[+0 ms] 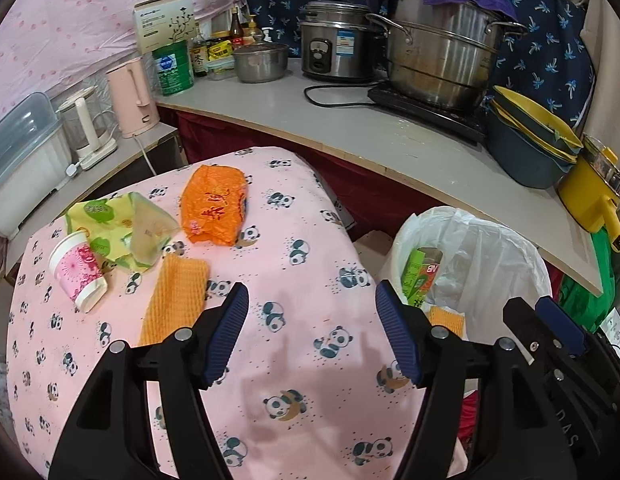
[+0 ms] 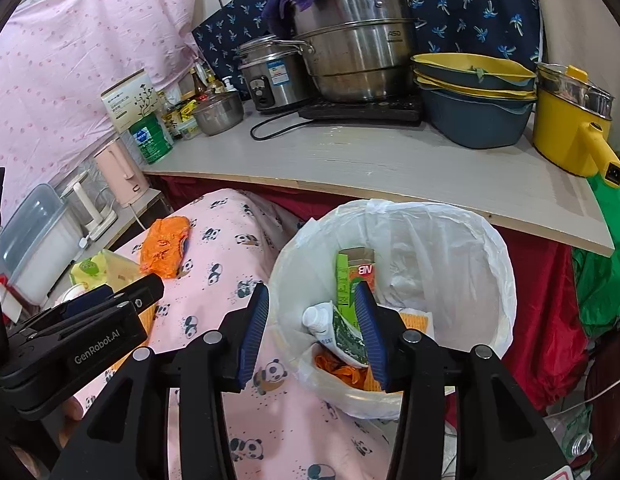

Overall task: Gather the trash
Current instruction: 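Move both tools back over the table toward the second mesh sleeve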

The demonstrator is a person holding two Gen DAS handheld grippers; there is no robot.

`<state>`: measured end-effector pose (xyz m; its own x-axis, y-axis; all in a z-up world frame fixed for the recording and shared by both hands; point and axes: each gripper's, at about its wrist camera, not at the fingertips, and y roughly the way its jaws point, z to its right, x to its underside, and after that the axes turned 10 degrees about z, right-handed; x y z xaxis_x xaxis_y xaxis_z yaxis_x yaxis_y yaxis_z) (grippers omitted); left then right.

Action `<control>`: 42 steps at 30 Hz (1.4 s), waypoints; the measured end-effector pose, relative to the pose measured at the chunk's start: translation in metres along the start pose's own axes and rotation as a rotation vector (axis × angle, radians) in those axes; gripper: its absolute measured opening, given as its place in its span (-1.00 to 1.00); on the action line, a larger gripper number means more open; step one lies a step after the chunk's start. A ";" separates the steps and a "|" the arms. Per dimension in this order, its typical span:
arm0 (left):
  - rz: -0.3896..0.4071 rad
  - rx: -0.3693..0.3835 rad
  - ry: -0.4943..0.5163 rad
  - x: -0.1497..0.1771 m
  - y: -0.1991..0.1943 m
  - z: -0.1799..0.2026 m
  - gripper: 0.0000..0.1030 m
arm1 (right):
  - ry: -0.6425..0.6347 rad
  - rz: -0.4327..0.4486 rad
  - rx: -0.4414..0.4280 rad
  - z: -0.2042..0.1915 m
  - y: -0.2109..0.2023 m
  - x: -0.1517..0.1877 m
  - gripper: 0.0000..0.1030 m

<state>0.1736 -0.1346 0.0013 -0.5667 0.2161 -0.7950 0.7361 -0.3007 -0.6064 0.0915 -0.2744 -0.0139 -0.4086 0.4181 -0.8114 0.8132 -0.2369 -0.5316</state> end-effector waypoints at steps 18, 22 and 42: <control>-0.006 -0.085 -0.069 0.016 -0.021 -0.067 0.22 | -0.080 -0.017 -0.075 -0.060 -0.010 0.011 -0.15; -0.009 -0.105 -0.085 0.020 -0.022 -0.081 0.22 | -0.096 -0.020 -0.091 -0.071 -0.010 0.013 -0.15; -0.101 -0.178 -0.164 0.046 0.012 -0.147 0.35 | -0.159 -0.099 -0.134 -0.119 0.034 0.033 -0.15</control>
<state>0.2105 0.0079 -0.0445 -0.6828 0.0787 -0.7264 0.7177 -0.1135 -0.6870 0.1553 -0.1642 -0.0293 -0.5403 0.2876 -0.7908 0.8095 -0.0787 -0.5817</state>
